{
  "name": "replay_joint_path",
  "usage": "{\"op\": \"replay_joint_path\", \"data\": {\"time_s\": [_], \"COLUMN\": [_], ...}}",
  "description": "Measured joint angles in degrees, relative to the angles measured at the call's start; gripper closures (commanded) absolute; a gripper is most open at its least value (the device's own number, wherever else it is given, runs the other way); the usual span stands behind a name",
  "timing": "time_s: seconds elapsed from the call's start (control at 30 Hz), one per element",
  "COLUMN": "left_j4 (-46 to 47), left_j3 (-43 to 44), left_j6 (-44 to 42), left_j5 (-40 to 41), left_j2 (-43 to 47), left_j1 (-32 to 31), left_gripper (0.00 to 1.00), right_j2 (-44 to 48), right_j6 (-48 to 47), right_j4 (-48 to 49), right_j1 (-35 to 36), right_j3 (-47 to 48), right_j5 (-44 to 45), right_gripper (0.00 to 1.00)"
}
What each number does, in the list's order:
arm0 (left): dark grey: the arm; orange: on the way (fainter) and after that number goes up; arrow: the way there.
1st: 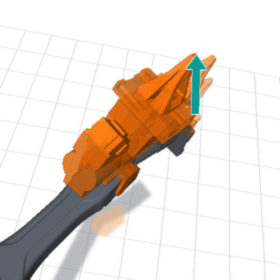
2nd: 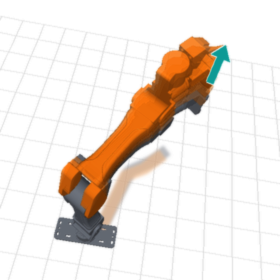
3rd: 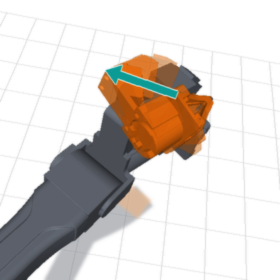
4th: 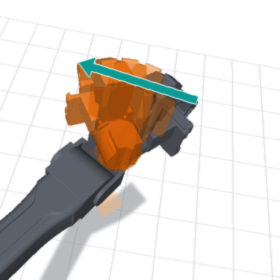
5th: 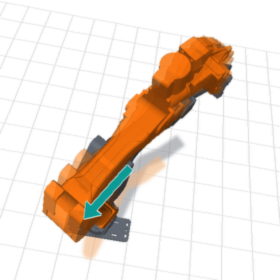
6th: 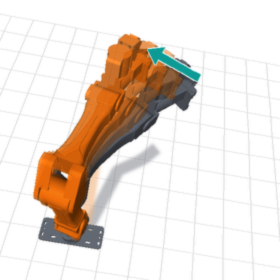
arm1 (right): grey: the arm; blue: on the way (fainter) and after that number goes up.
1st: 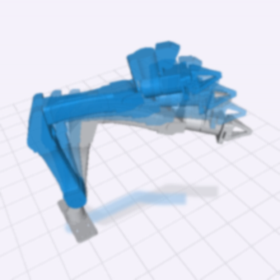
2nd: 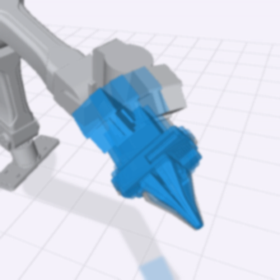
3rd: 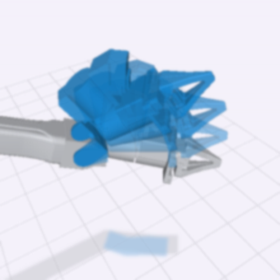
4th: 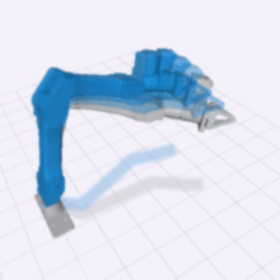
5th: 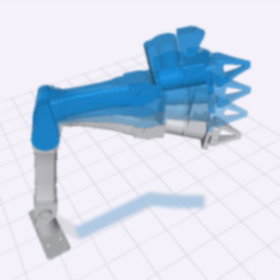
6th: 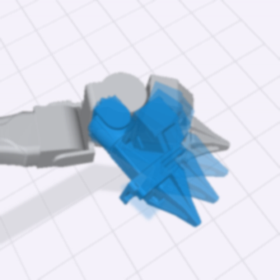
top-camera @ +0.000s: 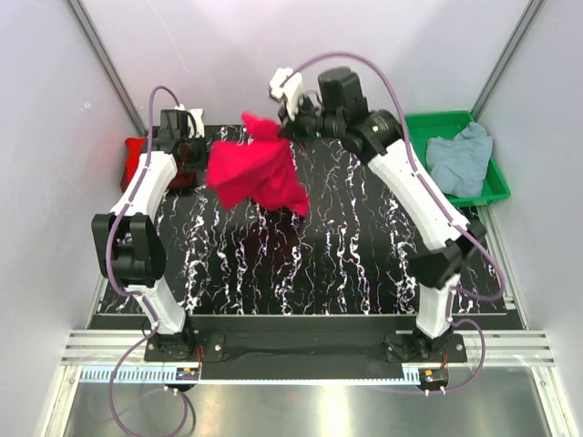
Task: Fold and stack the t-shirts
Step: Flatten the tshirt out
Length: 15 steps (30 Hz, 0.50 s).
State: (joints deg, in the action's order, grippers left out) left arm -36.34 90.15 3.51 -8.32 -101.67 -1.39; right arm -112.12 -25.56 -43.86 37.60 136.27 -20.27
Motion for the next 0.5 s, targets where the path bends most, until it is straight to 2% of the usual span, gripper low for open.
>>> {"op": "replay_joint_path", "data": {"time_s": [0.1, 0.17, 0.2, 0.23, 0.3, 0.37, 0.43, 0.5], "left_j4": [0.04, 0.07, 0.04, 0.09, 0.11, 0.09, 0.11, 0.17], "left_j3": [0.35, 0.35, 0.35, 0.35, 0.35, 0.35, 0.33, 0.11], "left_j6": [0.26, 0.63, 0.83, 1.01, 1.16, 1.27, 1.27, 1.27], "left_j5": [0.0, 0.0, -0.02, -0.02, -0.02, 0.0, 0.0, -0.02], "left_j2": [-0.02, 0.0, -0.02, -0.02, 0.0, 0.0, -0.02, 0.07], "left_j1": [-0.02, -0.02, 0.0, 0.0, 0.0, 0.0, 0.0, -0.02], "left_gripper": [0.01, 0.01, 0.01, 0.01, 0.01, 0.01, 0.01, 0.01], "right_j2": [7.39, 12.28, 14.45, 15.8, 17.92, 18.27, 18.18, 18.25], "right_j6": [-0.09, 0.0, 0.0, -0.22, -0.31, -0.39, -0.2, 0.15], "right_j4": [0.26, 0.42, 1.01, 0.83, 1.14, -0.07, -1.42, -0.76], "right_j1": [-0.28, -1.09, -1.75, -2.34, -3.96, -5.29, -6.32, -6.6], "right_j3": [-15.37, -28.96, -36.2, -41.57, -53.4, -59.98, -61.24, -58.55], "right_j5": [-0.15, 0.28, 0.85, 1.68, 3.93, 6.23, 8.04, 8.92], "right_gripper": [0.95, 0.82, 0.7, 0.4, 0.38, 0.37, 0.37, 0.36]}}
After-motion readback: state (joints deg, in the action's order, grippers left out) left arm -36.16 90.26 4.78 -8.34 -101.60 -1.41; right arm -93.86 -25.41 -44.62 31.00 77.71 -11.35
